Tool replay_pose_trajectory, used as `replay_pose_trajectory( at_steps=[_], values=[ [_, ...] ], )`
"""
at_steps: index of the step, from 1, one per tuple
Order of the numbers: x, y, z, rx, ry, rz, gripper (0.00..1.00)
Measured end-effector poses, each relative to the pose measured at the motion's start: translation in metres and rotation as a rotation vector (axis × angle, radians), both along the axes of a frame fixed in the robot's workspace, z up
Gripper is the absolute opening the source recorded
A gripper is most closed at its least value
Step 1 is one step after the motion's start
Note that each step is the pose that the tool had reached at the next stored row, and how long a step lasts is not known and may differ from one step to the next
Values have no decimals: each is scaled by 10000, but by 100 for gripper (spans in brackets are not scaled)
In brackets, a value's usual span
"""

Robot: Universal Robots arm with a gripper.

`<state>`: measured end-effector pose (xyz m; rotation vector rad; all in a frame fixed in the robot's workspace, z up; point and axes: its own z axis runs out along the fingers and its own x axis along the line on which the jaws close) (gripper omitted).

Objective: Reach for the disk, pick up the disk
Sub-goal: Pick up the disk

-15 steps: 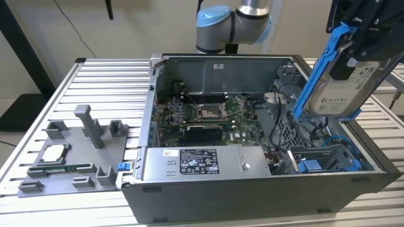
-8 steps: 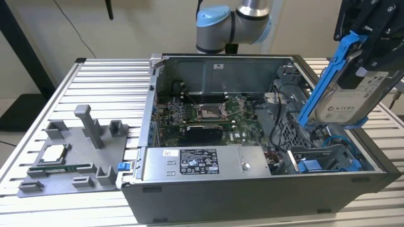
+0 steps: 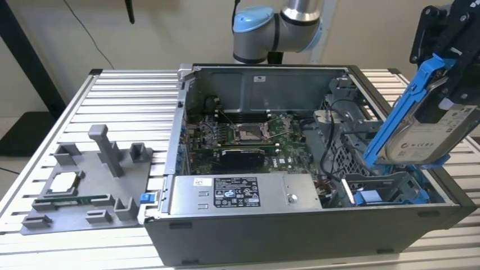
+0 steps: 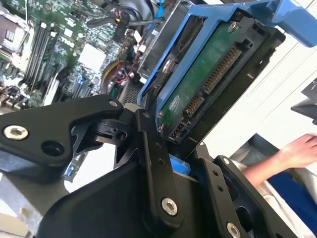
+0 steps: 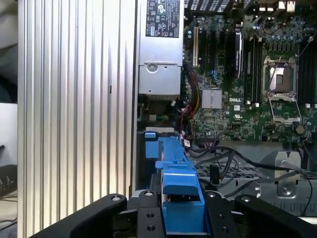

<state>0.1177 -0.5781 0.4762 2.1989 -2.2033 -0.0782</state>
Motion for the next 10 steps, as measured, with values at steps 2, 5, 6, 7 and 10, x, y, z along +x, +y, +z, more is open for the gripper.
replay_pose_trajectory(
  at_steps=[2,5,6,7,10],
  values=[
    [0,-5,-11,3,0,-1,0],
    [1,-5,-11,-2,0,0,0],
    [1,-5,-12,-1,0,1,0],
    [1,-5,-14,0,0,1,0],
    [1,-5,-15,0,0,1,0]
  ],
)
